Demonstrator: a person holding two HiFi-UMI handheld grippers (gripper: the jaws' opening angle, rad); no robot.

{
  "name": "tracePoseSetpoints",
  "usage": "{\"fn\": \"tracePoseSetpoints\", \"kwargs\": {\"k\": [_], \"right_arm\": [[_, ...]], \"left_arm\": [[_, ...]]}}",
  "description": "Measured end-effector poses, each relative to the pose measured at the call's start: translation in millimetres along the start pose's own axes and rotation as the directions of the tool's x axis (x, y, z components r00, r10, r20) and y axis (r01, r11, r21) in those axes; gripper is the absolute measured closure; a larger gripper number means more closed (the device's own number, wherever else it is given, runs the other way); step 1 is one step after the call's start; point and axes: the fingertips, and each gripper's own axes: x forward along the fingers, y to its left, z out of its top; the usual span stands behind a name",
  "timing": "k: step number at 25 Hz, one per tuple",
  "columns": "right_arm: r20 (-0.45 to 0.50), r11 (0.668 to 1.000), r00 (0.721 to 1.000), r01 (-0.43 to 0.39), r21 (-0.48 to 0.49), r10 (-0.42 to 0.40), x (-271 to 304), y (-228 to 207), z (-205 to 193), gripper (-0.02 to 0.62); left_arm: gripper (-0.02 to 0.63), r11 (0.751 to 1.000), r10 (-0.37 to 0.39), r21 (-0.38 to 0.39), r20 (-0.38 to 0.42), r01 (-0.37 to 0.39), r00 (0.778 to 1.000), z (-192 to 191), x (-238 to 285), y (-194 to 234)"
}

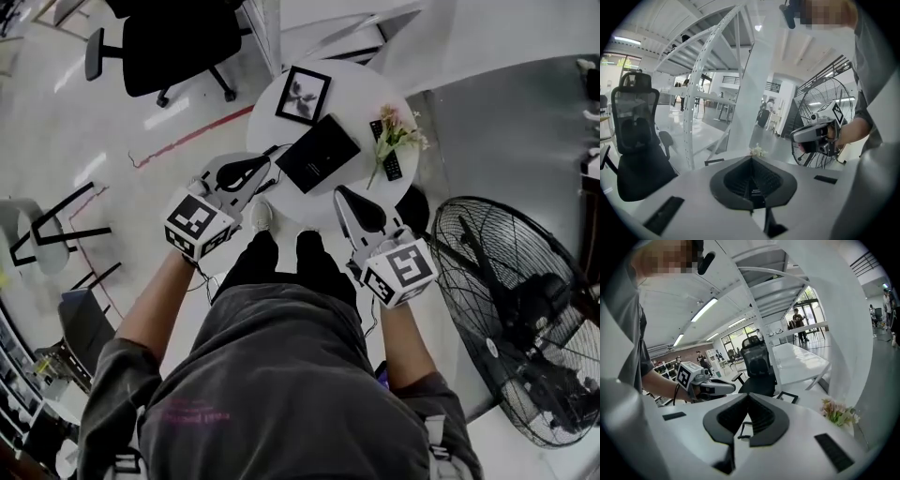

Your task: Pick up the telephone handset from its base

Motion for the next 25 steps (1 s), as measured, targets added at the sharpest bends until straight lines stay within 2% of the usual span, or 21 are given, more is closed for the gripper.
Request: {"fn": "tracePoseSetpoints", "kwargs": {"k": [9, 17, 25], "right_arm": [[-0.066, 0.999, 0.997, -0.029, 0.021, 0.030, 16, -48, -19, 0.575], [-0.103, 0.998, 0.994, -0.024, 0.053, 0.029, 27, -72, -41, 0.575], [-0.141, 0.997, 0.989, -0.022, 0.079, 0.033, 35, -78, -60, 0.575]], "left_arm": [[0.589, 0.998, -0.054, -0.042, -0.149, 0.048, 0.987, -59, 71, 28], [0.585, 0.989, -0.145, -0.060, -0.252, 0.134, 0.957, -104, 118, 42], [0.502, 0.971, -0.237, -0.113, -0.320, 0.212, 0.917, -135, 147, 46]]}}
